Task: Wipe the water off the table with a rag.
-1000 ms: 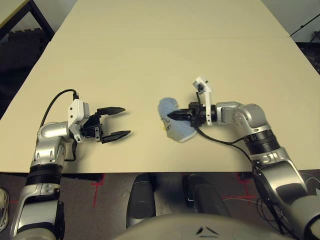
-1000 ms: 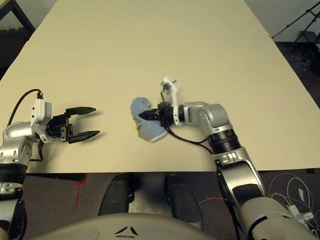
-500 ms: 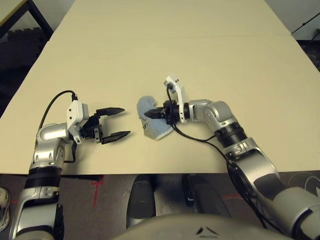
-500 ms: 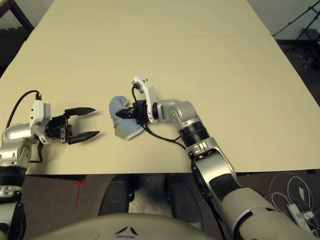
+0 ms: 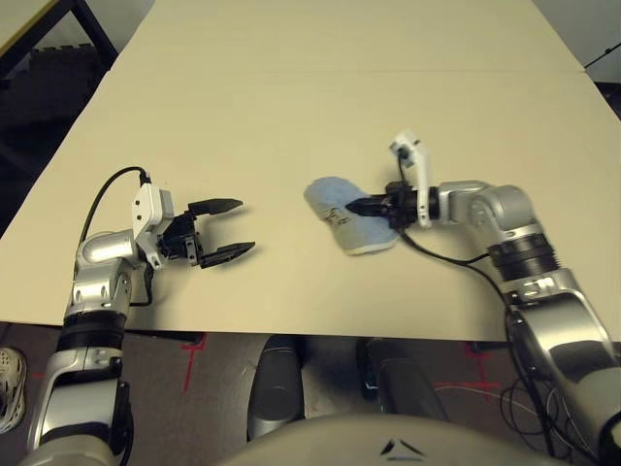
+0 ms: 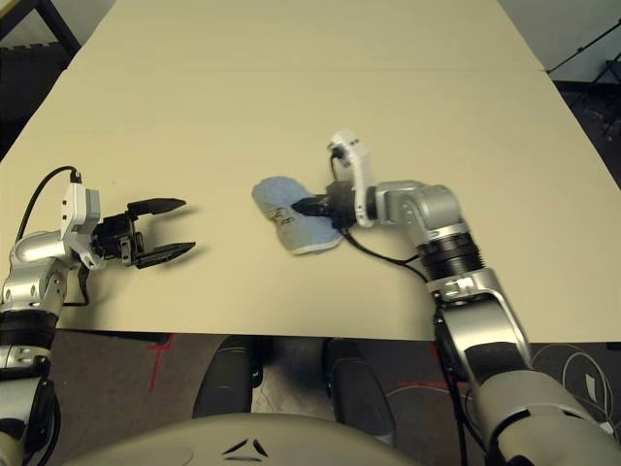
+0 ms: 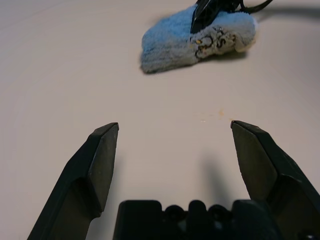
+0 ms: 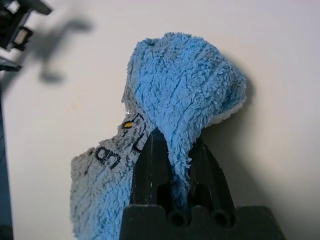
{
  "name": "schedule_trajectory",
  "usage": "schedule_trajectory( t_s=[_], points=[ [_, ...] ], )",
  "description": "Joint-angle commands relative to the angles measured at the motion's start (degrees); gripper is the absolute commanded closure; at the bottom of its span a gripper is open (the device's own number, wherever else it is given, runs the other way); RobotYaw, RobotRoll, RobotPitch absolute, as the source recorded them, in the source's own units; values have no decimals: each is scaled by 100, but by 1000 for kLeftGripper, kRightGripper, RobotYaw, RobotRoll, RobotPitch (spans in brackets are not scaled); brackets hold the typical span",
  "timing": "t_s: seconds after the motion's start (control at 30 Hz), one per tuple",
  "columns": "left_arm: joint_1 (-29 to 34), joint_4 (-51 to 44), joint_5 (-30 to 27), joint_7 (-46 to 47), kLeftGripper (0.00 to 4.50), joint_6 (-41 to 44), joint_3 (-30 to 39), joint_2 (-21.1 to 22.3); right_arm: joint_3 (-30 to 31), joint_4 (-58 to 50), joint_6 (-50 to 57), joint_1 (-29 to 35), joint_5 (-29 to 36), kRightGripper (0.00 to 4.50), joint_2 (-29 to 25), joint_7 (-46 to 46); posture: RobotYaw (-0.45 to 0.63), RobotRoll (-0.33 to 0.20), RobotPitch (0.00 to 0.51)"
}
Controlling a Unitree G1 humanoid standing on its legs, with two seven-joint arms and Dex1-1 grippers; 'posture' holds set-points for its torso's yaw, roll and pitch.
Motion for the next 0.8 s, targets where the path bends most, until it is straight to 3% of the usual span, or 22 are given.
schedule_trajectory(
  t_s=[0.03, 0.3, 0.63, 0.8],
  points=[
    [-88, 236, 132, -95, 0, -136, -118, -67, -539, -126, 119, -9, 337, 4386, -189, 81, 180, 0, 164],
    [-330, 578, 207, -167, 0, -330, -225, -191, -1361, 495, -19, -557, 458, 4386, -513, -241, 149, 0, 155],
    [-500, 825, 245, -249, 0, -452, -248, -221, -1397, 1787, -775, -662, -91, 4386, -1369, -211, 137, 0, 148],
    [-505, 848, 249, -259, 0, -472, -225, -205, -1296, 2274, -1106, -390, -395, 4386, -1430, -289, 144, 0, 149]
  ],
)
